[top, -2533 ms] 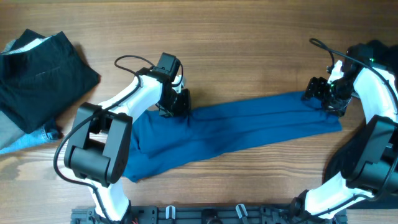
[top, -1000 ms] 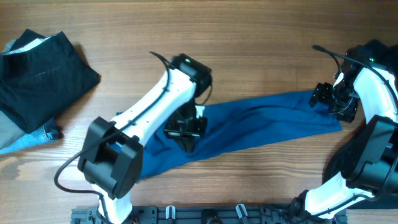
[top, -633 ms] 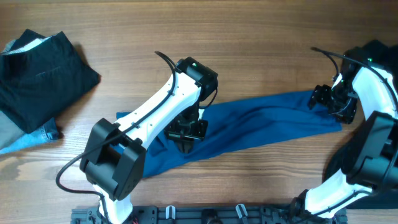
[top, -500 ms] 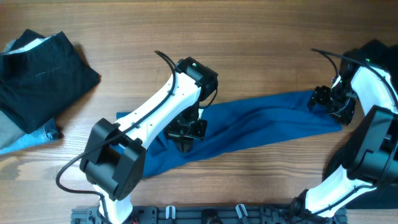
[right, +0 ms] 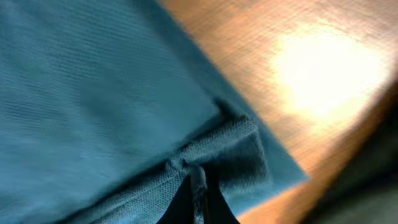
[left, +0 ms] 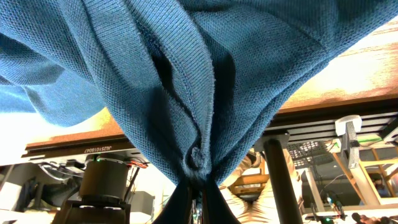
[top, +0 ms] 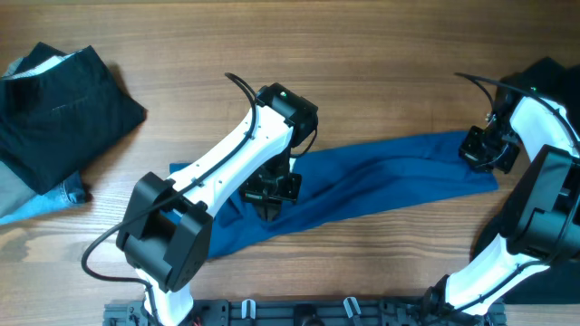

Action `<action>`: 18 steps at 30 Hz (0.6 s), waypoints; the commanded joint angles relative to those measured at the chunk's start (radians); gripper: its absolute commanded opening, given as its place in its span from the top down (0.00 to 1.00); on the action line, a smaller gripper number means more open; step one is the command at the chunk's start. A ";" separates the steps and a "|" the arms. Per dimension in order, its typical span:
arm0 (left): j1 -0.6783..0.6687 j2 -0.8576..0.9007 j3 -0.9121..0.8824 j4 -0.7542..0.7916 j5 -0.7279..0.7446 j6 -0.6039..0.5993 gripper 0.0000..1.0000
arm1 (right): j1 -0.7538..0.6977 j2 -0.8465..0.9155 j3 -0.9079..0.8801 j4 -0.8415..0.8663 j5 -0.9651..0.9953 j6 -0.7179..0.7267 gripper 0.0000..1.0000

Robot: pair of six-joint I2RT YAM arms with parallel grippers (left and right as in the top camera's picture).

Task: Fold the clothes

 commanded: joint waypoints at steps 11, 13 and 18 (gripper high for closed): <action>0.005 -0.013 0.005 -0.006 -0.012 -0.013 0.96 | -0.087 -0.014 0.121 -0.071 0.101 0.039 0.89; 0.005 -0.013 0.005 -0.006 -0.013 -0.010 0.96 | -0.087 -0.014 0.121 -0.088 0.110 0.034 0.87; 0.005 -0.013 0.005 -0.006 -0.013 -0.009 0.96 | -0.088 -0.014 0.121 -0.115 0.137 0.034 0.77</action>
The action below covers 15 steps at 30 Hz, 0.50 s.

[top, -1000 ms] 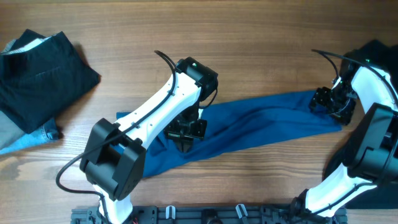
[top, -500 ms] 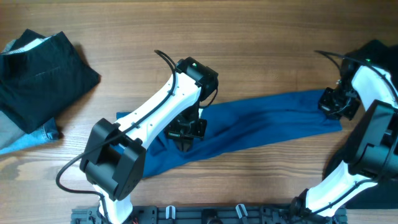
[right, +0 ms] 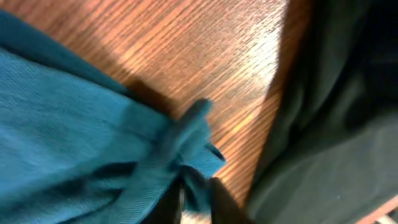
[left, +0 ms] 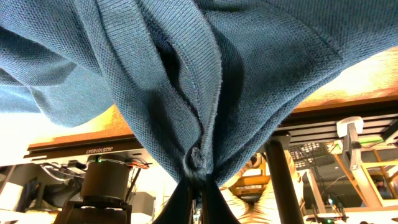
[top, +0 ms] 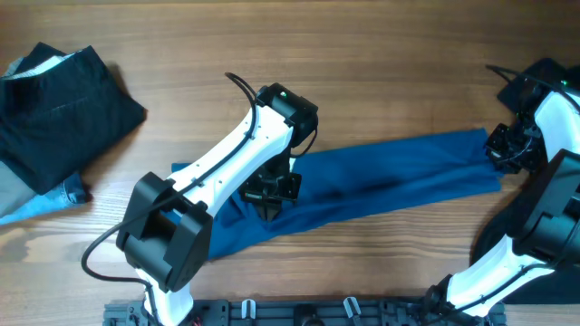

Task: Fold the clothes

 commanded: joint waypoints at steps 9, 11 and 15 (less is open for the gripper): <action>0.005 -0.013 0.005 -0.020 -0.007 0.021 0.96 | -0.016 -0.014 0.015 -0.035 0.066 0.002 0.70; 0.005 -0.013 0.005 -0.018 -0.008 0.021 0.95 | -0.015 -0.014 0.016 -0.034 0.039 0.000 0.68; 0.005 -0.013 0.005 -0.018 -0.016 0.021 0.95 | -0.014 -0.014 0.016 -0.010 -0.157 -0.130 0.67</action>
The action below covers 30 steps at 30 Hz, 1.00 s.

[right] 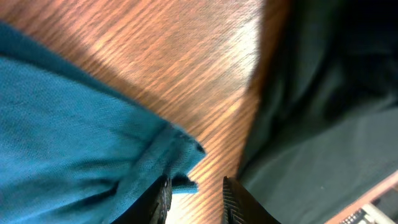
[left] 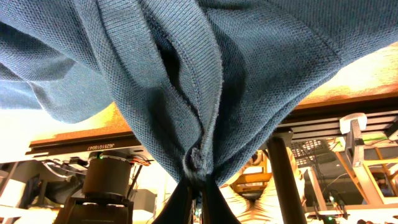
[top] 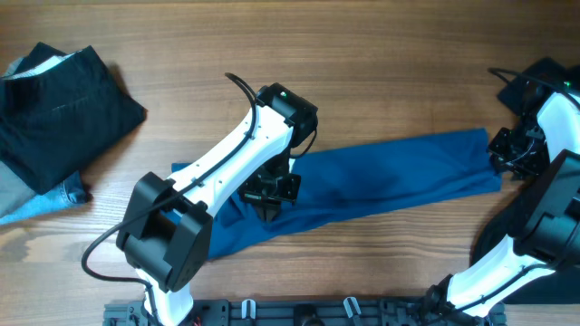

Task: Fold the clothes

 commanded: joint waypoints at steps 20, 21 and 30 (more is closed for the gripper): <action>0.008 -0.013 0.005 0.076 -0.074 -0.074 0.56 | 0.069 -0.014 -0.008 0.073 -0.480 -0.239 0.59; 0.010 -0.013 0.005 0.077 -0.116 -0.104 0.52 | 0.075 -0.014 -0.025 0.087 -0.480 -0.236 0.60; 0.117 -0.013 0.004 0.119 -0.172 -0.150 0.46 | 0.084 -0.013 -0.168 0.200 -0.481 -0.181 0.59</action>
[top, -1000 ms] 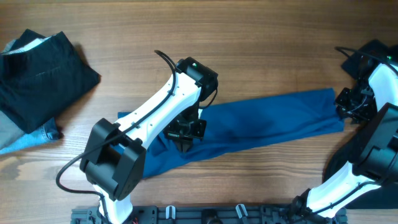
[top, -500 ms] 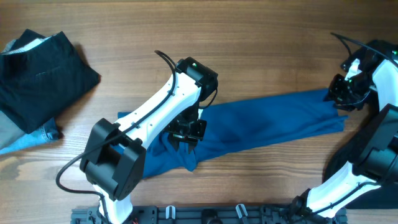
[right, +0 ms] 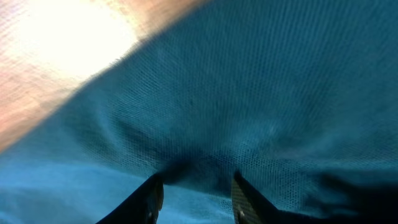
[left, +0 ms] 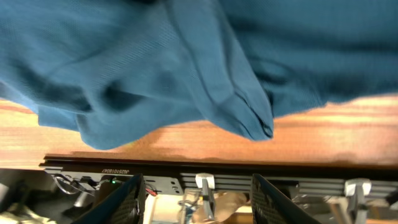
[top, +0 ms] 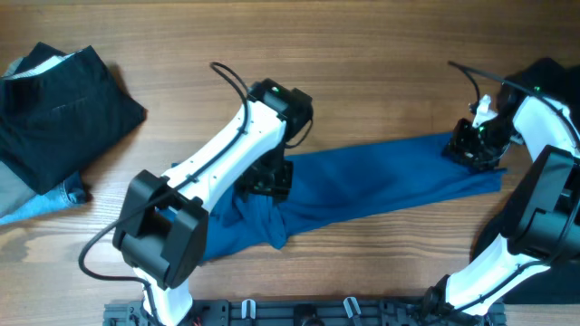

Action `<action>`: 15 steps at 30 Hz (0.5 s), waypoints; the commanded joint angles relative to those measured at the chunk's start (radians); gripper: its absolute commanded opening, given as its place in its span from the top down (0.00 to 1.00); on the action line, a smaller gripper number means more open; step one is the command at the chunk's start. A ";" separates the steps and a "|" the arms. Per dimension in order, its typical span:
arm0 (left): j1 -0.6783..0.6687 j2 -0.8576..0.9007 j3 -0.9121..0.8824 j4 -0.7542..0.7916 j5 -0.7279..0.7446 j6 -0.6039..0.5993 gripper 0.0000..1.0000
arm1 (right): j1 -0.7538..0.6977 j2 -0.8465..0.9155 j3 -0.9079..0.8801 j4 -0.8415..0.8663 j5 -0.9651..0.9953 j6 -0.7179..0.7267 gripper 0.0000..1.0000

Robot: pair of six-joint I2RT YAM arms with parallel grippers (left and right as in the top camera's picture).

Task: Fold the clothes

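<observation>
A blue knit garment (top: 381, 186) lies stretched in a long band across the table, bunched at its left end (top: 245, 217). My left gripper (top: 272, 177) hovers over that bunched part, open and holding nothing. In the left wrist view its fingers (left: 127, 199) stand wide apart around the gripper's (left: 199, 199) empty gap, and the blue garment (left: 186, 68) lies loose on the wood beyond. My right gripper (top: 471, 147) is over the band's right end, open. In the right wrist view, the right gripper (right: 196, 193) is close above the blue garment (right: 249, 106).
A folded black garment (top: 63, 100) lies at the back left on top of a light-blue piece (top: 36, 204). More dark cloth (top: 553, 77) lies at the right edge behind the right arm. A black rail (top: 299, 312) runs along the front edge.
My left gripper, then shut on a gathered fold of the blue garment, is now open and the fold lies on the table. The right gripper has moved left from beside the garment's end to over it.
First both grippers were shut on the blue garment, left on the bunched part, right on the far end. Then the right end lay farther right and the band straighter. After that the right gripper was open beside the end. Now both are open and the garment lies flat.
</observation>
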 commanded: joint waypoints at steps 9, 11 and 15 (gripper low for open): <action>0.242 -0.013 0.004 0.072 0.055 -0.064 0.34 | 0.002 -0.013 -0.059 0.037 -0.017 0.039 0.59; 0.298 -0.013 0.004 0.072 0.089 -0.063 0.27 | 0.002 -0.013 -0.059 0.037 -0.017 0.039 0.59; 0.379 -0.013 -0.019 0.066 0.105 -0.040 0.14 | 0.002 -0.013 -0.059 0.035 -0.017 0.040 0.59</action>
